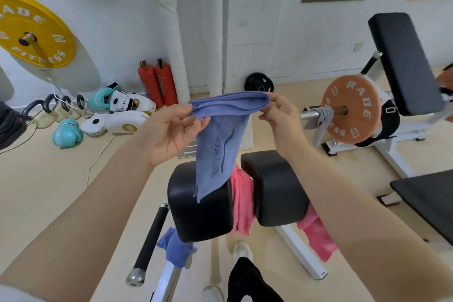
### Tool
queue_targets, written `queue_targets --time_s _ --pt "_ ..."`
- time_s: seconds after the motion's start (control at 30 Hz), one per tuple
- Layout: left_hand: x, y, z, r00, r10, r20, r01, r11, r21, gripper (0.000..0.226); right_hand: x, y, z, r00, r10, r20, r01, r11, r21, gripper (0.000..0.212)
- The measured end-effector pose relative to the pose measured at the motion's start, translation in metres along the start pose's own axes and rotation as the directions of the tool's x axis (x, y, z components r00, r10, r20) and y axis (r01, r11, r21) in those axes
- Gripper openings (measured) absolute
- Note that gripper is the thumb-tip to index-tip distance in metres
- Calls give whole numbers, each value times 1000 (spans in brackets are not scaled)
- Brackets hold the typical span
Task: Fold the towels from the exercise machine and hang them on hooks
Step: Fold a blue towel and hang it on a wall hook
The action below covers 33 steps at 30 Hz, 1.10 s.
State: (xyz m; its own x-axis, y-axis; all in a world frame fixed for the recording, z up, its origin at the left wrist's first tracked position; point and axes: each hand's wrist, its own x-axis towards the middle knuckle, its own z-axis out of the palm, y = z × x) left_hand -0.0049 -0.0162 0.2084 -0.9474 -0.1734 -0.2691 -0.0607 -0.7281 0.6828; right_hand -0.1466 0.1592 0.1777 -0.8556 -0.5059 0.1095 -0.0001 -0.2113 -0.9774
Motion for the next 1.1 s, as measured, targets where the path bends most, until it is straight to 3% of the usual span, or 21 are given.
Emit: queue_targets --time_s 0.13,0.23,0.3,0.33,0.4,0.47,0.53,0.6,0.7,0.83,1.0,1.03,1.1 --pt "-22 -6 13 999 24 -48 -24 1000 3 14 -20 -8 0 998 -45 -48 46 999 27 20" --pt "-31 -7 4 987 -133 91 142 985 -98 43 -30 -19 2 970 121 211 -160 971 178 20" --pt "-41 -8 -7 928 -325 183 332 943 -13 28 -40 -22 9 876 243 417 -357 907 221 33" --pt "-44 -10 -16 892 -348 287 361 933 10 21 -44 -22 15 828 280 487 -421 883 208 31" --pt "-47 -11 -32 889 -371 268 368 928 64 28 -47 -15 25 759 307 574 -481 859 176 28" --pt "-40 -13 -48 877 -480 32 477 876 69 7 -39 7 31 738 359 571 -505 856 115 30" --pt "-34 -25 -65 873 -348 -342 426 886 185 13 -28 37 36 792 454 409 -469 880 -68 25" --pt "-20 -42 -93 818 -298 -493 436 879 192 24 -14 75 37 847 477 236 -380 852 -361 26" --pt "9 -68 -132 741 -231 -630 441 875 199 23 3 129 37 858 473 199 -282 759 -588 27" --pt "48 -87 -158 694 -86 -715 415 859 299 19 23 167 37 872 437 222 -123 634 -764 23" --pt "77 -91 -173 732 -141 -667 347 919 187 35 56 202 46 883 421 209 1 444 -896 25" --pt "80 -91 -174 732 -151 -665 344 923 170 39 57 204 53 878 400 264 85 411 -907 31" --pt "85 -93 -179 744 -175 -645 326 937 123 38 54 206 70 831 340 440 247 483 -840 39"
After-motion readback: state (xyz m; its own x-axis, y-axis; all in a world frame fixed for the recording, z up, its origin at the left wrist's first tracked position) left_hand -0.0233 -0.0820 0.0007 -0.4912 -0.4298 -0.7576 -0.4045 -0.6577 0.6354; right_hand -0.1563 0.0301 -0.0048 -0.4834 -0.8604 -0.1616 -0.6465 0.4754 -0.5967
